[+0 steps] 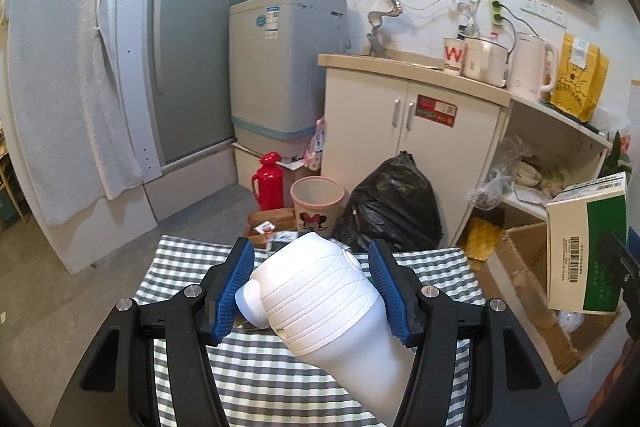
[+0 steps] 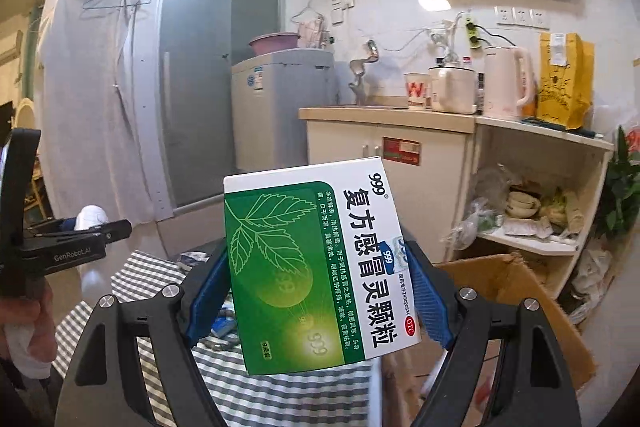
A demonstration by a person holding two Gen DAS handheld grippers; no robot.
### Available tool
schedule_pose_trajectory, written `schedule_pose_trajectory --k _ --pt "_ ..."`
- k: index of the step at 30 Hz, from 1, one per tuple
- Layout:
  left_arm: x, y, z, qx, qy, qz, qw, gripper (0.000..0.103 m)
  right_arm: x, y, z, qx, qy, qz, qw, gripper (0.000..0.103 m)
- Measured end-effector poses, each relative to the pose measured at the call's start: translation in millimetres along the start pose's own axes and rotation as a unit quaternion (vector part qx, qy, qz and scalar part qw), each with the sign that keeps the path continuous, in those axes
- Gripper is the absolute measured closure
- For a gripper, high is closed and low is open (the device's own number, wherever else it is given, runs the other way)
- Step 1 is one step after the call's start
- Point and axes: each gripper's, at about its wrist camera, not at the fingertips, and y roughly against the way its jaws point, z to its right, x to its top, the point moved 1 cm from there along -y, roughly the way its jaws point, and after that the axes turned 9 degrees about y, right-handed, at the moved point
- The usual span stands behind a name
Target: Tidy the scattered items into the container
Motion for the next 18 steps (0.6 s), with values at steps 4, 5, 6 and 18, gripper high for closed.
schedule_pose_trajectory --k 4,5,6,18 --pt "0.1 -1.6 18.7 -0.013 -0.007 -0.001 0.9999 0.042 -0.9 5.3 14.9 -0.023 0.002 -0.006 1.0 0.022" --pt "0.1 -2.6 22.6 -0.016 -0.008 -0.001 0.9998 0.042 -1.4 5.9 17.9 -0.028 0.002 -0.007 1.0 0.021" --pt "-0.5 -3.2 26.2 -0.018 -0.01 -0.002 0.9998 0.042 -1.7 7.4 21.6 -0.033 0.002 -0.008 0.999 0.022" --pt "-5.8 -12.9 84.0 -0.062 -0.036 -0.011 0.9974 0.042 -7.2 24.0 58.2 -0.094 0.004 -0.011 0.996 0.021"
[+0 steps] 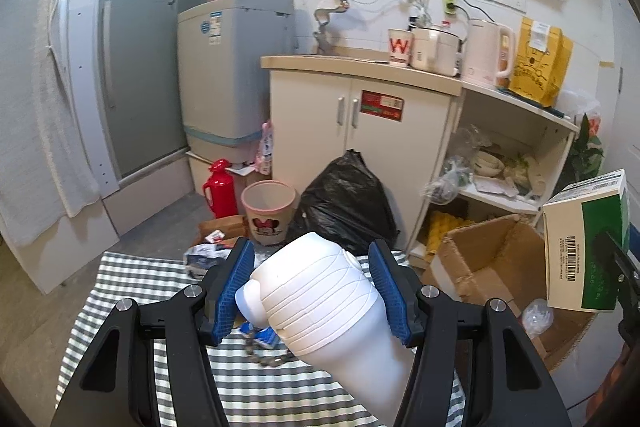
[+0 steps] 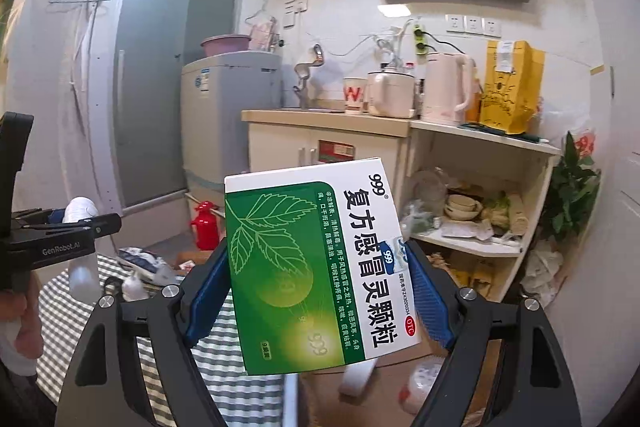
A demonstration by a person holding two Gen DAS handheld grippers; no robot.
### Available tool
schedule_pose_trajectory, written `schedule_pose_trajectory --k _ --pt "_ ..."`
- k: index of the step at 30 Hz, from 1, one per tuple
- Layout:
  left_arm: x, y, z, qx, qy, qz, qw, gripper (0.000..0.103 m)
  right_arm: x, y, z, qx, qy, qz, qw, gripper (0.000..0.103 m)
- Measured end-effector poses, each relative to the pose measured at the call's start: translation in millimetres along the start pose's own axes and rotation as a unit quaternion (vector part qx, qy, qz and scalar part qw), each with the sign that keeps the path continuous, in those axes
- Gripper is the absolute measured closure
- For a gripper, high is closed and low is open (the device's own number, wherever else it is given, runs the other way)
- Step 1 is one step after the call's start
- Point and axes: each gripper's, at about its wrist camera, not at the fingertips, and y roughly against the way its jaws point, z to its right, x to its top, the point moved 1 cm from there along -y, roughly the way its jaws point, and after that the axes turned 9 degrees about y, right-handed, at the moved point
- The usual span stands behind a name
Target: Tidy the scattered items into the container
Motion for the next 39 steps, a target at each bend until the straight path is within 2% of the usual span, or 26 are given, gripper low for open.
schedule_pose_trajectory --k 10,21,27,39 --pt "1.0 -16.1 40.8 -0.036 -0.016 -0.01 0.9992 0.042 -14.1 -7.6 38.1 -0.052 0.002 -0.029 0.998 0.021" --pt "1.0 -32.4 81.8 -0.064 -0.031 -0.023 0.9972 0.042 -35.4 -27.8 80.5 -0.083 -0.001 -0.08 0.993 0.021" --pt "-2.0 -41.6 104.9 -0.084 -0.046 -0.034 0.9948 0.042 -50.5 -43.9 96.1 -0.081 -0.002 -0.117 0.99 0.021" --pt "-8.3 -63.6 154.5 -0.122 -0.075 -0.057 0.9881 0.042 -72.7 -87.8 107.8 -0.037 0.013 -0.201 0.979 0.021"
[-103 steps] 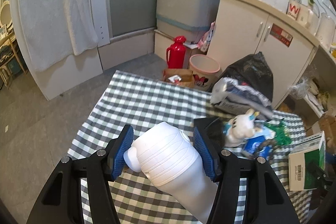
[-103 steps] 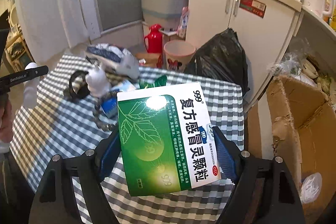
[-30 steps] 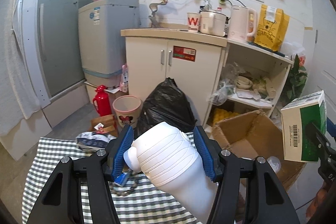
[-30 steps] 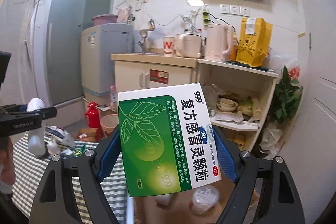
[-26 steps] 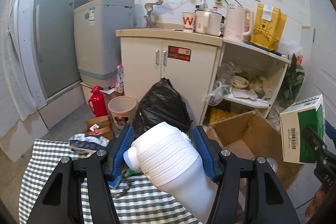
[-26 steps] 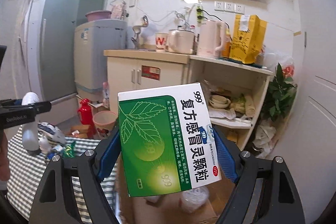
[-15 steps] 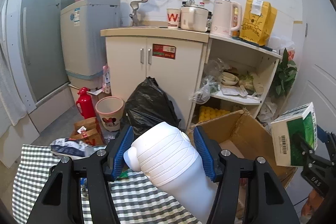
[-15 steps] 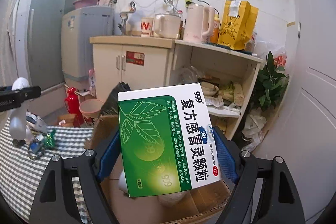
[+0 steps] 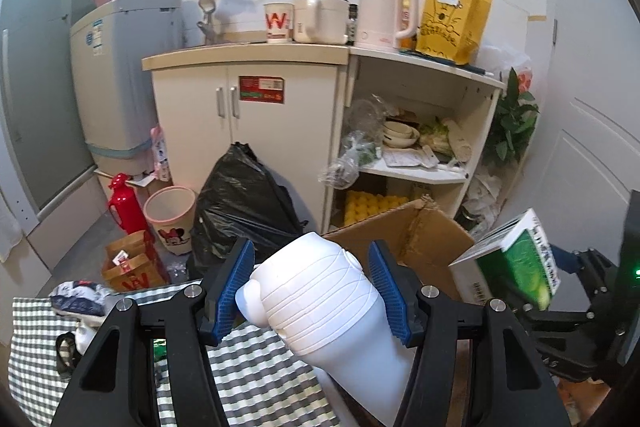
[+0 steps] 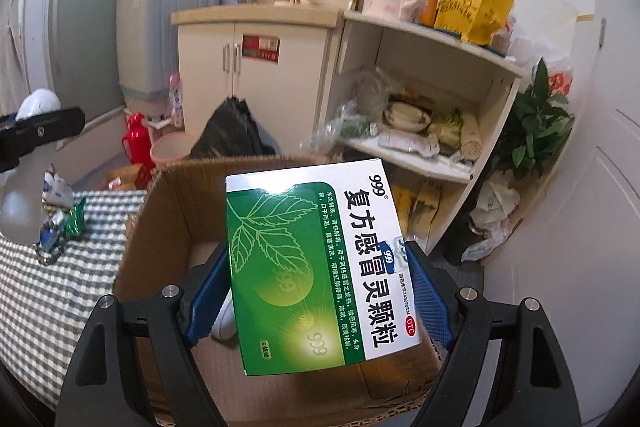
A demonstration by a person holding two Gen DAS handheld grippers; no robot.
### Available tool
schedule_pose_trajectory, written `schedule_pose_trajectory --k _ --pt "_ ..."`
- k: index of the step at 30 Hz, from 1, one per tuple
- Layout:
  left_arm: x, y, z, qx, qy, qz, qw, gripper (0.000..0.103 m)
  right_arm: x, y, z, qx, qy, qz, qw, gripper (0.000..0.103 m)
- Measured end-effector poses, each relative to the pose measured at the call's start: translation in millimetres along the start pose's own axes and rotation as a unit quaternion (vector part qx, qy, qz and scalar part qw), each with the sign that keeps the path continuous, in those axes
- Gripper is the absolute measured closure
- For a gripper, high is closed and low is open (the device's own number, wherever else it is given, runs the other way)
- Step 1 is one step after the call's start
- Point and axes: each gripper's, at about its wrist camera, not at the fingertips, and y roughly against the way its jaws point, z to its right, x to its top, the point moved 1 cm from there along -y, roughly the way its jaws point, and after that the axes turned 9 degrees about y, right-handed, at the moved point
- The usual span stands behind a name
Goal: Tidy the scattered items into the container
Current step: 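Lower the white bottle and green box into the cardboard box with both grippers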
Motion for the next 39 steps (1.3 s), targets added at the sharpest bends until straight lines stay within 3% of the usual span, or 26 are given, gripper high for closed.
schedule_pose_trajectory --k 10,17,39 --pt "-1.2 -31.9 33.5 -0.024 -0.02 -0.031 0.999 0.042 -14.8 -38.8 -0.7 0.023 0.02 -0.08 0.996 0.021" --pt "-8.5 -52.5 52.2 -0.035 -0.034 -0.05 0.9976 0.042 -17.8 -49.1 4.9 0.023 0.024 -0.103 0.994 0.02" --pt "-16.8 -96.9 65.9 -0.045 -0.041 -0.092 0.9939 0.042 -3.0 -27.6 -12.8 -0.022 0.082 -0.055 0.995 0.007"
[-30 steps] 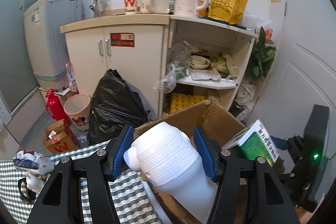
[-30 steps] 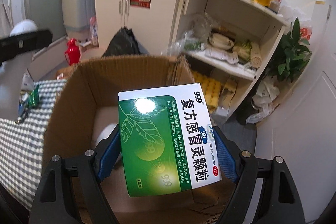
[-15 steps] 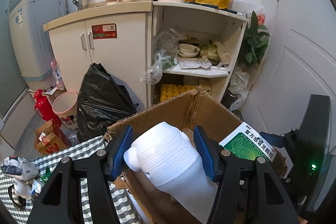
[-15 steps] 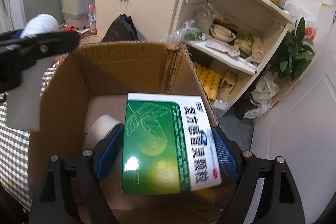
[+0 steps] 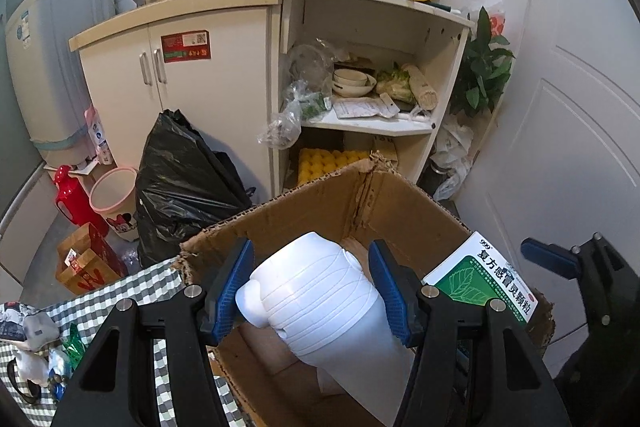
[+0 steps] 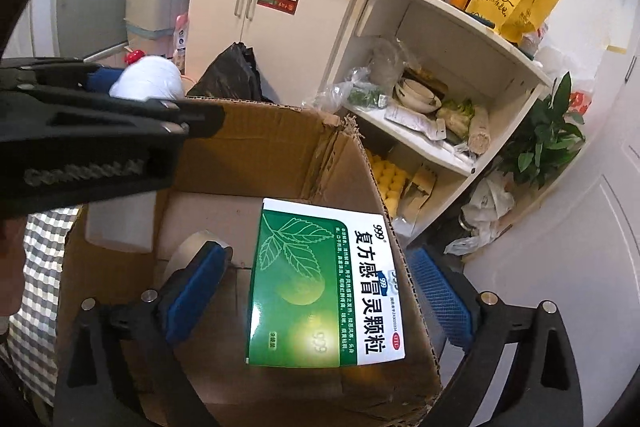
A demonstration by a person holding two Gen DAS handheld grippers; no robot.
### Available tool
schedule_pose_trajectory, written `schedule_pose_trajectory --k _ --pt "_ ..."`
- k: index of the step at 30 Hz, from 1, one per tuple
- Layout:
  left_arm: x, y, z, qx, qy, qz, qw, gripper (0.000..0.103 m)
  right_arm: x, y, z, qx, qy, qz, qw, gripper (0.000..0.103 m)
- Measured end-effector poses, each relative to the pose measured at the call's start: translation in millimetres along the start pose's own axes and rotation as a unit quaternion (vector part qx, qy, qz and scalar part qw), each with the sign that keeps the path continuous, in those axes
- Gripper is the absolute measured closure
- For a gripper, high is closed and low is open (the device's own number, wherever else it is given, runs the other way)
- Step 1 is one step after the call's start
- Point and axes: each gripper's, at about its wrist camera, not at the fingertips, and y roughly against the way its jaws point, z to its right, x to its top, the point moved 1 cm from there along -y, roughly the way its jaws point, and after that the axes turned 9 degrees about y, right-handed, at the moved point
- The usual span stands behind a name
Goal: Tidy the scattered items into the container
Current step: 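Lower the white bottle and green box into the cardboard box with both grippers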
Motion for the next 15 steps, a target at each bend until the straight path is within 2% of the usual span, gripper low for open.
schedule_pose_trajectory --k 11,13,15 --pt "-4.6 -13.4 2.8 0.008 -0.002 -0.017 0.9998 0.041 0.5 17.4 2.2 -0.011 -0.001 0.02 1.0 0.006" --pt "-4.0 -11.7 3.3 0.01 -0.001 -0.018 0.9998 0.035 -0.1 20.5 2.4 -0.013 -0.001 0.022 1.0 0.006" --pt "-3.5 -6.9 3.2 0.011 -0.001 -0.012 0.9999 0.035 -0.6 23.7 3.0 -0.014 -0.002 0.024 1.0 0.006"
